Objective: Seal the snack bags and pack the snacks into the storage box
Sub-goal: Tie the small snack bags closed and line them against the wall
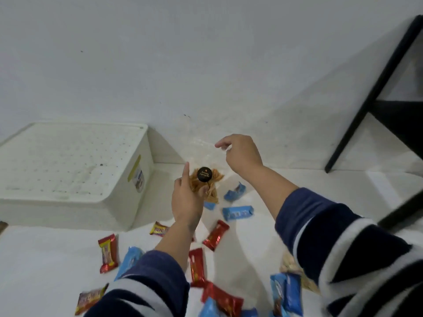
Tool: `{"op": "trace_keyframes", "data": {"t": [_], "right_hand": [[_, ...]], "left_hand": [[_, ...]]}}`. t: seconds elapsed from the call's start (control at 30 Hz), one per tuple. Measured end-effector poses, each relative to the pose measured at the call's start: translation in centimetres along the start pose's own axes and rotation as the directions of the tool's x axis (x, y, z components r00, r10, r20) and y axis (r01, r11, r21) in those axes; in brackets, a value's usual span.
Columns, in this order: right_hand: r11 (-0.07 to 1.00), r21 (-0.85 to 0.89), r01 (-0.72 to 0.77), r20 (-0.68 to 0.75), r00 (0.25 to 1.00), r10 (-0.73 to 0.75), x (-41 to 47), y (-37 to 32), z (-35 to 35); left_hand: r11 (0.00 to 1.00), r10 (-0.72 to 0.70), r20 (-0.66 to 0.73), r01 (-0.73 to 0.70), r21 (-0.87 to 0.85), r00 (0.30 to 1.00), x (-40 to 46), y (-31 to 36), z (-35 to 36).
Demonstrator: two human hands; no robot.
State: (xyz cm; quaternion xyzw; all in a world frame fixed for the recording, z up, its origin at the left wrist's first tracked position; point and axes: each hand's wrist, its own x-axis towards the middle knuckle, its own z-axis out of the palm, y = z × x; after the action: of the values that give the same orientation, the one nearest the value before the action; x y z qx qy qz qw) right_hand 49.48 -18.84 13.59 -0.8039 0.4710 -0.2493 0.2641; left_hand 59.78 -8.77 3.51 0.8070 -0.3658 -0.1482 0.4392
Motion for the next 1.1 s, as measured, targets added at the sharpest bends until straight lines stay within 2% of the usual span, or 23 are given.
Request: {"op": "trace_keyframes", "data": {"t": [0.27,0.4,0.57,0.7,0.9,1.0,1.1], "right_hand": [[1.000,0.001,-0.001,-0.042,0.999,0.001,9.8,-0.7,6.9],[0.998,-0.058,-0.008,-0.001,1.000,0.008,10.9,0.2,9.3],[0.996,-0.090,0.001,-0.015,1.000,-0.002,10.3,0.7,9.5],[0.983,-0.181,-0.008,0.017,1.000,0.012,7.1,1.0,7.5],[0.966,-0.240,-0.093,0.222,0.964,0.148,-0.8,3.3,4.1],[0.944,-0.304,-0.125,0.324,0.919,0.226,-5.4,4.7,0.9],[0.920,-0.377,-0.108,0.367,0.895,0.255,-9.2,6.2,-3.2]], "left_hand": [[0.995,0.021,-0.022,-0.023,-0.097,1.000,10.3,-4.2,2.6],[0.989,-0.048,0.041,0.053,-0.139,0.998,11.8,-5.8,3.7],[0.991,-0.043,0.051,0.048,-0.121,0.998,12.5,-5.8,3.6],[0.994,0.035,0.014,-0.033,-0.107,0.999,10.1,-4.6,2.8],[0.983,0.183,0.173,-0.181,-0.028,0.968,2.2,-1.7,1.8],[0.975,0.209,0.303,-0.221,0.007,0.930,-2.3,-0.2,2.2],[0.968,0.217,0.396,-0.250,0.035,0.892,-6.6,1.3,3.1]]}}
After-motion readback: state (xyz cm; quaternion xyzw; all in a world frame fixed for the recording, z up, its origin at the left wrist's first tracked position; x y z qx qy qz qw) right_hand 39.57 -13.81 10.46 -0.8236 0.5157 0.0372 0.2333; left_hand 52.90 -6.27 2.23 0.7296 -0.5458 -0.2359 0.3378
